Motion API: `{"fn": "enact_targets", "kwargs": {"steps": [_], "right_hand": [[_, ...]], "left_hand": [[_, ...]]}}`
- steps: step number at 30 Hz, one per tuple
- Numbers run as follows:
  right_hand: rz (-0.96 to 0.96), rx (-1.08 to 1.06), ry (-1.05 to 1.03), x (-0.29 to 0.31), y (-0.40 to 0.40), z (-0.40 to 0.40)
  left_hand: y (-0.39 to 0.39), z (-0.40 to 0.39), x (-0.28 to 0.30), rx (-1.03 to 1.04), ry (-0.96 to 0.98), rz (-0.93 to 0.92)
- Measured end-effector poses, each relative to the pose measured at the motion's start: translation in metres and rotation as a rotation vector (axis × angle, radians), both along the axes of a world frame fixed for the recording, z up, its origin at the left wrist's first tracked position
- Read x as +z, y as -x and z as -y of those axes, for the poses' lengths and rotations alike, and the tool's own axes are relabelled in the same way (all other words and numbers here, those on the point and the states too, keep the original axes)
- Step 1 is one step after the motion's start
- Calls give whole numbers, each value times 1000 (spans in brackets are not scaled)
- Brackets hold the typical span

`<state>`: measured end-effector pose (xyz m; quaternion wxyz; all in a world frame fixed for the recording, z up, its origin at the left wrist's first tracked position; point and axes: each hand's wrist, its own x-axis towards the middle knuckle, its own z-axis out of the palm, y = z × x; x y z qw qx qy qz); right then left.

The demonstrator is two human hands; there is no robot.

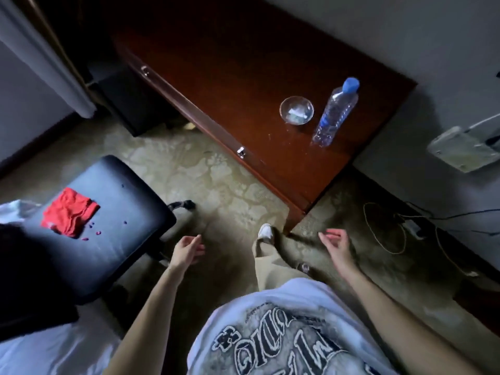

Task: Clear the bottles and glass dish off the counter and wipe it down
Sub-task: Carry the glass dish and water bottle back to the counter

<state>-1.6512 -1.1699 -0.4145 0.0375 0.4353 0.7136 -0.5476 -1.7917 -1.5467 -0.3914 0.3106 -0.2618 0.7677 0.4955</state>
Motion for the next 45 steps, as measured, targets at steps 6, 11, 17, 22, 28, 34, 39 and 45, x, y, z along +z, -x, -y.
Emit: {"fn": "enact_targets", "kwargs": {"steps": [6,11,17,22,28,34,39,45], "right_hand": [[-315,-246,-93,60,159,-33],[-333,-315,-133,85,243,-64],[-359,-424,-212,73,279,-76],[-332,-623,-155,76,283,-70],[-303,-855,-218,82,249,-50],[-276,-1168,-150,78,192,-23],[-279,-1332,-218,99,134,5],[-183,-1598,-252,102,54,62]], "left_hand": [[149,-115,32,-200,-178,-127],[256,-206,57,-385,-190,-182],[323,-301,55,-646,-207,-61],[348,-340,7,-806,-152,-121],[368,-350,-44,-785,-191,-69],[318,-372,65,-981,-220,-61],[270,-404,87,-1208,-262,-83],[145,-421,136,-1549,-406,-23]]}}
